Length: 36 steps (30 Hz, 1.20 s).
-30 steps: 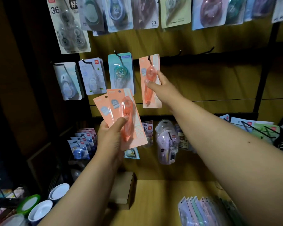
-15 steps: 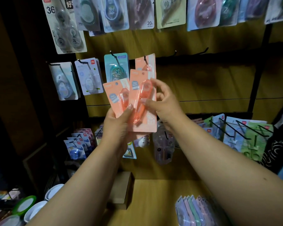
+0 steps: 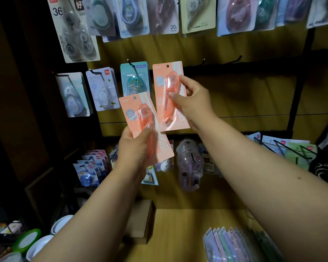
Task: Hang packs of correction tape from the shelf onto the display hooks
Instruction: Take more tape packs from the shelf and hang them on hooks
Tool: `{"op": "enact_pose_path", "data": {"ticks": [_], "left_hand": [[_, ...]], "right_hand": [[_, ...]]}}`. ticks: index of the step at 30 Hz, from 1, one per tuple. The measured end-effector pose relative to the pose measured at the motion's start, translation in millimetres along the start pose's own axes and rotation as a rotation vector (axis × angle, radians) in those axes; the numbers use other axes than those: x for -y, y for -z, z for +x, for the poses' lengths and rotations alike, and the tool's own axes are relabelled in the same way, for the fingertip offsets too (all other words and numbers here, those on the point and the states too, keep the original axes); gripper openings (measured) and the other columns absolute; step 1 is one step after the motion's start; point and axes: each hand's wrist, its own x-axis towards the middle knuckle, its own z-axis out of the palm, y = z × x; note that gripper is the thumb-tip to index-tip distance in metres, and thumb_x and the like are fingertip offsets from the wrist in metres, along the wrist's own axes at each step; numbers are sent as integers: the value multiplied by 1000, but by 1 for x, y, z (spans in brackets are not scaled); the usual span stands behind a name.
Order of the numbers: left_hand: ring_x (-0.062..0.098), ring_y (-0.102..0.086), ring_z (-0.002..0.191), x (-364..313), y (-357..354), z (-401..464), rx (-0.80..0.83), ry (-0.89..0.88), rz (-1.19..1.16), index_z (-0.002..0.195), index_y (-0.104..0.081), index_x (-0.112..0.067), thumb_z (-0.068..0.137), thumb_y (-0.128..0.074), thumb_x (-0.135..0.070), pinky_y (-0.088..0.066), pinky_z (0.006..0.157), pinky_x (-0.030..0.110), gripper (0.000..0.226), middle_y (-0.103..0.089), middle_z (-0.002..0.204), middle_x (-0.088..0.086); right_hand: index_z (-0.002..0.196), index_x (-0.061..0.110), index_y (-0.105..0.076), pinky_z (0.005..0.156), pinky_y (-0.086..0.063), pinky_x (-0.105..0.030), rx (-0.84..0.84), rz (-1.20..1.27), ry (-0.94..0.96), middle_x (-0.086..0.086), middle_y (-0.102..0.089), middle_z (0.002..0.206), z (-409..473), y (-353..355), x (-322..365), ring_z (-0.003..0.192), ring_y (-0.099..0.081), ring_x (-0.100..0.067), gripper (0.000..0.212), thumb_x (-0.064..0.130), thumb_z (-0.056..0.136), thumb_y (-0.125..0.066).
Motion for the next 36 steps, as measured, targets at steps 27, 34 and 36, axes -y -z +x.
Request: {"op": "enact_pose_path", "data": {"ticks": [27, 34, 36], "left_hand": [[21, -67, 97, 1, 5, 4, -27, -10, 47, 99, -59, -33, 93, -61, -34, -57, 82, 49, 6, -69, 106, -3], [16, -74, 75, -6, -6, -4, 38, -16, -7, 100, -61, -31, 91, -56, -50, -57, 54, 34, 22, -75, 87, -6], [16, -75, 72, -9, -10, -6, 62, -8, -32, 108, -63, -25, 95, -53, -43, -56, 52, 30, 24, -76, 87, -2]], "right_hand": [[152, 32, -15, 103, -44, -43, 114, -476, -115, -7, -30, 142, 21, -5, -10, 127, -45, -26, 85, 27, 86, -68], [146, 27, -27, 90, -54, -38, 252, -287, -21, -10, -63, 106, -33, 3, -14, 93, -63, -14, 77, 26, 83, -71], [146, 26, -26, 78, -58, -30, 330, -243, -17, -12, -65, 93, -47, 4, -19, 74, -63, -9, 79, 19, 82, -72]]}}
